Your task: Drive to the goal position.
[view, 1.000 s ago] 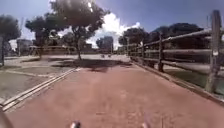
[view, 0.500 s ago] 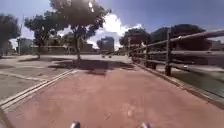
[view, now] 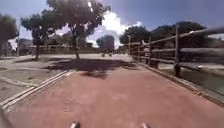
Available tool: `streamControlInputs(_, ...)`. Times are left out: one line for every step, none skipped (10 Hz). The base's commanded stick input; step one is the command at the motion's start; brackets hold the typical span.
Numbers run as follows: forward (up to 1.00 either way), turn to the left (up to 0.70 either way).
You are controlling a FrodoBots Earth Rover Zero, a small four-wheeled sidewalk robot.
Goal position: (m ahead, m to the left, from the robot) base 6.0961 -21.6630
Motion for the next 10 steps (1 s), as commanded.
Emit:
streamControlInputs(0.85,0.00)
streamControlInputs(0.85,0.00)
streamControlInputs(0.85,0.00)
streamControlInputs(0.85,0.00)
streamControlInputs(0.85,0.00)
streamControlInputs(0.85,0.00)
streamControlInputs(0.85,0.00)
streamControlInputs(0.85,0.00)
streamControlInputs(0.85,0.00)
streamControlInputs(0.85,0.00)
